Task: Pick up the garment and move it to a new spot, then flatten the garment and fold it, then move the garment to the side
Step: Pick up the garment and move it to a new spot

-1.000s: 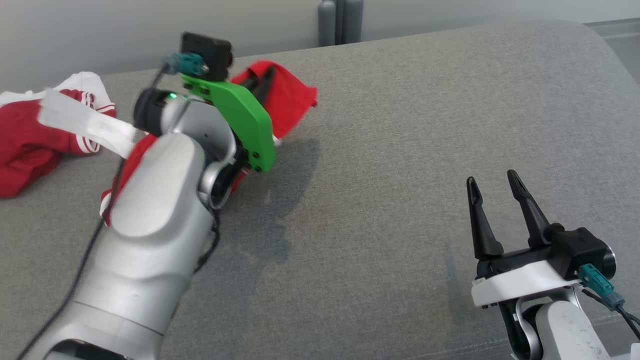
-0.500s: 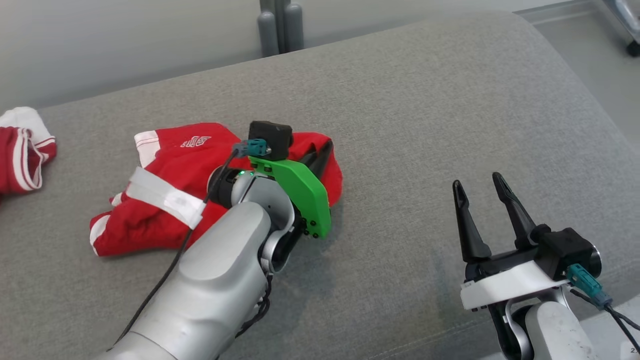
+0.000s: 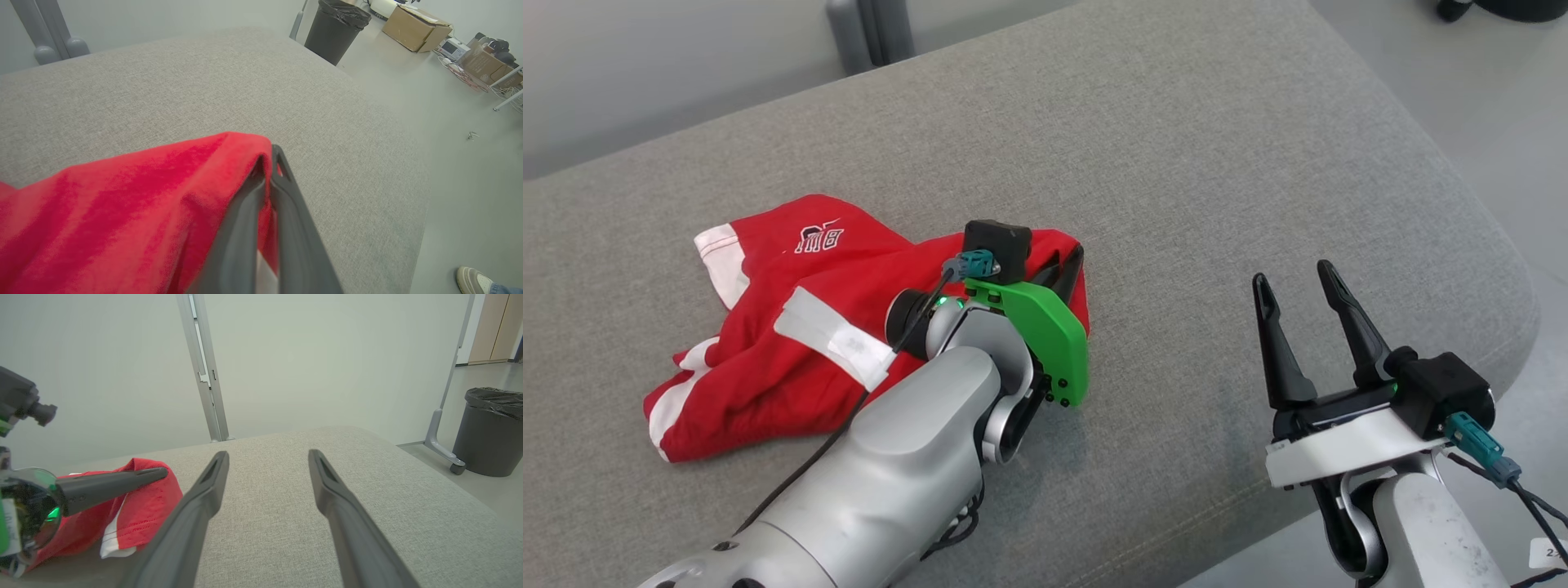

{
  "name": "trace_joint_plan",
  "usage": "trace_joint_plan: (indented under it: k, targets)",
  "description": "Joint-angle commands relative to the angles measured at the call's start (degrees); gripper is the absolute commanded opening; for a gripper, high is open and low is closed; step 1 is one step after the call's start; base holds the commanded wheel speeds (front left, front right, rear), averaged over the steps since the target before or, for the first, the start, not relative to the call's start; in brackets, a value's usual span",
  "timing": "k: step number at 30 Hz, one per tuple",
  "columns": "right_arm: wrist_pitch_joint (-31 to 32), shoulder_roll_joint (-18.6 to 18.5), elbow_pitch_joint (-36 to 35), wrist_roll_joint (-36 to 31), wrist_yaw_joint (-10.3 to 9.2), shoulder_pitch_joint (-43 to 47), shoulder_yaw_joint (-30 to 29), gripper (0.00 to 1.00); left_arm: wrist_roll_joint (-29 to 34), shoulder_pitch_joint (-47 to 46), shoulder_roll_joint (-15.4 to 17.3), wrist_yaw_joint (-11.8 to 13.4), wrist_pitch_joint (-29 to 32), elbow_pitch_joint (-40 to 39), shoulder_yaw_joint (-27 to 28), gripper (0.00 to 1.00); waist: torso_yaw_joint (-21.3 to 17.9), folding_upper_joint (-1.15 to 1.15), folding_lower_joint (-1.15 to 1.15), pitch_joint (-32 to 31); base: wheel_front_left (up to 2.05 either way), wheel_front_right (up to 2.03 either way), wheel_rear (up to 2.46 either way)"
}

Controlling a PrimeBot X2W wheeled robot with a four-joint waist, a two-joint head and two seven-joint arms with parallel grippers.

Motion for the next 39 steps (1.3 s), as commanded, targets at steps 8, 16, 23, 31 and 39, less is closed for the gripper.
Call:
trace_joint_plan:
  k: [8, 16, 23, 31, 39]
  targets:
    - [-0.2, -0.2, -0.1, 0.9, 0.01, -1.0, 0.1, 1.00, -5.0, -1.8, 0.3, 1.3, -1.4, 2.2, -6.0, 1.00, -2.0, 0.00, 0.00, 2.6, 0.00, 0.00, 0.00]
    - [-0.2, -0.2, -0.4, -0.1, 0.01, -0.3, -1.6, 1.00, -5.5, -2.6, 0.2, -0.6, -3.7, 0.4, -8.9, 1.00, 1.8, 0.00, 0.00, 1.5, 0.00, 0.00, 0.00]
    - [-0.2, -0.2, -0.6, -1.3, 0.01, 1.9, -3.9, 1.00, -3.9, 0.9, 0.2, -2.7, -5.8, -0.7, -9.6, 1.00, 6.9, 0.00, 0.00, -1.2, 0.00, 0.00, 0.00]
    - [-0.2, -0.2, -1.0, -2.1, 0.01, 4.0, -5.5, 1.00, -1.7, 7.3, 2.0, -1.8, -8.6, 0.8, -4.5, 1.00, 11.4, 0.00, 0.00, -4.0, 0.00, 0.00, 0.00]
    - [-0.2, -0.2, -1.2, -2.2, 0.01, 5.0, -5.7, 1.00, 7.4, 17.8, 7.0, 1.8, -8.6, -7.7, 11.1, 1.00, 12.4, 0.00, 0.00, -5.0, 0.00, 0.00, 0.00]
